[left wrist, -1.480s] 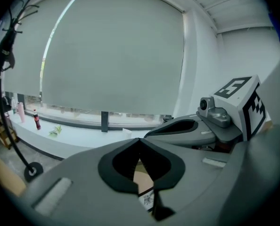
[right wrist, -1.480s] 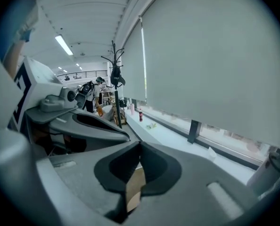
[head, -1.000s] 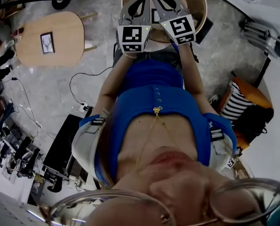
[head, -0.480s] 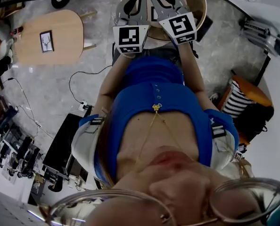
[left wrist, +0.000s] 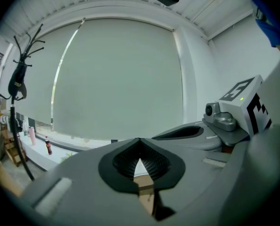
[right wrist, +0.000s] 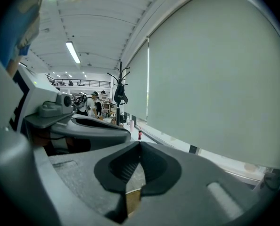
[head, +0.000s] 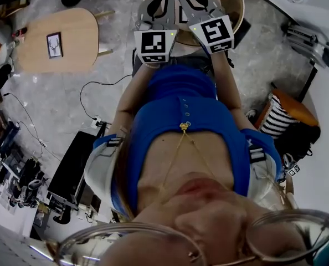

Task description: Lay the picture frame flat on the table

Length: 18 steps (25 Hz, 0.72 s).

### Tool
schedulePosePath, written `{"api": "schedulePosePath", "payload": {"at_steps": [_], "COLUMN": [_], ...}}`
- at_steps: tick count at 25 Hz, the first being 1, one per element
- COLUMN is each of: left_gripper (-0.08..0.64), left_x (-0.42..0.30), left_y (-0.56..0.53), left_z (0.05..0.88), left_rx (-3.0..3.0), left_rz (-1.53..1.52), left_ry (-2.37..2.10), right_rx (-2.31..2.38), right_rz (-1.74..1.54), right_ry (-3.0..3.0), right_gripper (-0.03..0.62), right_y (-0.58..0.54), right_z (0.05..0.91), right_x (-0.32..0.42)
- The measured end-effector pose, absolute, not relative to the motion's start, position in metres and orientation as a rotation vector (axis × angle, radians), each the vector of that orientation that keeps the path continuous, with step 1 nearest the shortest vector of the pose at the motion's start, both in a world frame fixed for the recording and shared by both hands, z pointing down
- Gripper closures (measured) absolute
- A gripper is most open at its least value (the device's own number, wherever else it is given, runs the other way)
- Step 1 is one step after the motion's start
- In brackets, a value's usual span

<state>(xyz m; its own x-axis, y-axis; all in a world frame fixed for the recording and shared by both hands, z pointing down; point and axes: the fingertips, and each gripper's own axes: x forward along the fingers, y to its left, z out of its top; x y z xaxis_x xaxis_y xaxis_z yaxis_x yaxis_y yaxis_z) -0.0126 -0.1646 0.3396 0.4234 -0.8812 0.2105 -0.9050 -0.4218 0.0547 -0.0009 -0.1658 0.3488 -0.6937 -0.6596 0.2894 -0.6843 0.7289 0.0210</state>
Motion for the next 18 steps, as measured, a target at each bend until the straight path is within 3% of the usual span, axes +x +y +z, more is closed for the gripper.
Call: {"api": "schedulePosePath", "payload": {"at_steps": [18], "left_gripper": [0.56], "left_x": [-0.01], "left_y": [-0.159], "left_z": [0.335], "left_rx": [2.538], "left_rz": [0.235], "left_ry": [-1.597], "right_rx": [1.055], "right_rz": [0.139], "right_ry": [-2.64], "right_gripper": [0.592], "right_y": [-0.158], "right_z": [0.347], "right_x": [0.0]}}
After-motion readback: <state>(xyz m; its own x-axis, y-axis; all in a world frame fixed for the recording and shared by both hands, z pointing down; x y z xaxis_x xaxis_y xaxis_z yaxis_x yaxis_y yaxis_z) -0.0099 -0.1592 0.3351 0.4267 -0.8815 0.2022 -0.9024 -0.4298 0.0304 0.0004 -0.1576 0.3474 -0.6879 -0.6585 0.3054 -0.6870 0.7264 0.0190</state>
